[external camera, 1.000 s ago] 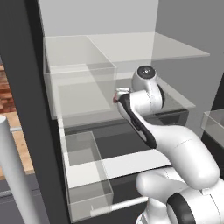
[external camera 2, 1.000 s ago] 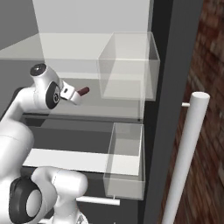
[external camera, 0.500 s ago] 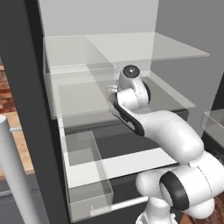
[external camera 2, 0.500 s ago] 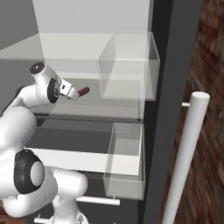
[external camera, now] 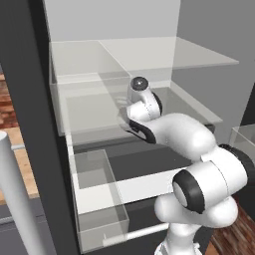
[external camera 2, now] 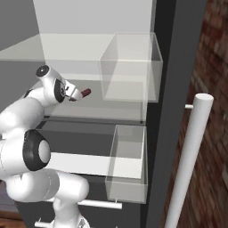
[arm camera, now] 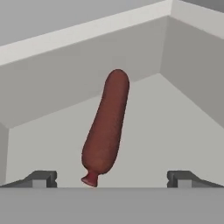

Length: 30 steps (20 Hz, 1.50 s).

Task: Retrieve the sausage and cheese from the fridge and place them on the cutting board on the counter.

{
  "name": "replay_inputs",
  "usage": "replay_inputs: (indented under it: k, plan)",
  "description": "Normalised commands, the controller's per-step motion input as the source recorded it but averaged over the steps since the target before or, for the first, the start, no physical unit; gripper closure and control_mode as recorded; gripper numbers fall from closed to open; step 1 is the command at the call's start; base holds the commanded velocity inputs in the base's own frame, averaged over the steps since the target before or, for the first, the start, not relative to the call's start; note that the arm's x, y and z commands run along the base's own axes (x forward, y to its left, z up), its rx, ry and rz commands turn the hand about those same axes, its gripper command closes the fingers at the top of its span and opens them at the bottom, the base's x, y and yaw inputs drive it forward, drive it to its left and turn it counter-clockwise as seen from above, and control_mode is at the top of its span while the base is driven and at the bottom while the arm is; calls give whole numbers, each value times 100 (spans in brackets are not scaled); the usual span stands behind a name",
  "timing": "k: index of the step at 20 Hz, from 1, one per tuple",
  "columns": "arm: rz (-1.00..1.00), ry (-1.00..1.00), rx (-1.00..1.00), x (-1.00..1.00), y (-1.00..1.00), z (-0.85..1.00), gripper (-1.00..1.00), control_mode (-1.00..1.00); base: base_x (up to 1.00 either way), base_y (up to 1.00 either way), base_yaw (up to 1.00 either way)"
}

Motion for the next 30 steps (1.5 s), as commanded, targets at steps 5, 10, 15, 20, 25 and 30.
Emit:
replay_inputs:
  k: [5,10,15,20,25,30]
  plan:
    - [-5,0,1,57,1,-2,-100,-100,0,0,0]
    - [-5,0,0,48,2,-9,-100,-100,0,0,0]
    - [-6,0,3,1,0,-34,-100,-100,0,0,0]
    - [-6,0,4,1,-13,-24,-100,-100,0,0,0]
    - [-8,3,6,17,-14,-43,-100,-100,0,0,0]
    - [-8,0,4,22,-9,-57,100,-100,0,0,0]
